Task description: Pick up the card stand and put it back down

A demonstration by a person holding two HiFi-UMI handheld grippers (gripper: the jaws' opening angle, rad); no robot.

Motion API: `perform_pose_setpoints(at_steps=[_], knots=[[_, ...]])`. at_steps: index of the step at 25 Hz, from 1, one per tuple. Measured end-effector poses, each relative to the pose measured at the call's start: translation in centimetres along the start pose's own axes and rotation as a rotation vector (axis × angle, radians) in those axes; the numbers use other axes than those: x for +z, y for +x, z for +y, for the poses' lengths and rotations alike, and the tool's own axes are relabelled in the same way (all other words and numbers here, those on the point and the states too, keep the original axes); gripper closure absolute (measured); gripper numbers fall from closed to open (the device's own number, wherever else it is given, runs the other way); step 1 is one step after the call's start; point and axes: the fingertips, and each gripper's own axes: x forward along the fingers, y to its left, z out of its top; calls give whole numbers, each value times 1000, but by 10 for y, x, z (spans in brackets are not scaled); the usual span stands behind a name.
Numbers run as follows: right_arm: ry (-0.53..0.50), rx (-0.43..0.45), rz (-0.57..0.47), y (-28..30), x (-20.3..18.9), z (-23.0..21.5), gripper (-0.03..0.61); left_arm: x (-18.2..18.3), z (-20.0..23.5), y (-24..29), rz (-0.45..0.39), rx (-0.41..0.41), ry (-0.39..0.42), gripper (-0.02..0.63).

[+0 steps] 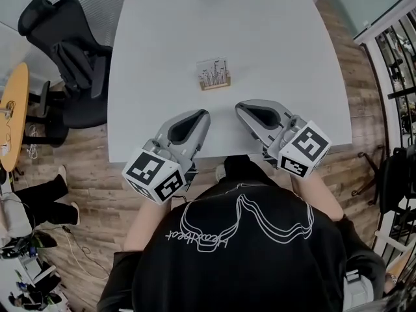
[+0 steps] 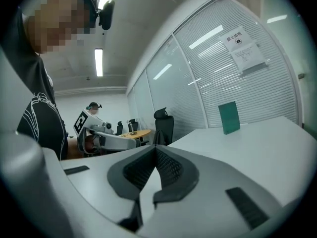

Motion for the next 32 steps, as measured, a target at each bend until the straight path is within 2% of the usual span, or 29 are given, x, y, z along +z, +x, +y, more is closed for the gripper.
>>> perform_pose_setpoints(at_steps=[4,10,32], knots=[[20,24,-7,-2,-3,8,569,-7,-3,-4,22,1,10,600],[24,11,-4,0,-7,10,571,-2,-4,-7,-2,-14,8,600],[47,-38,0,9,-13,-9,571,-6,11,4,13,-22,-19,600]])
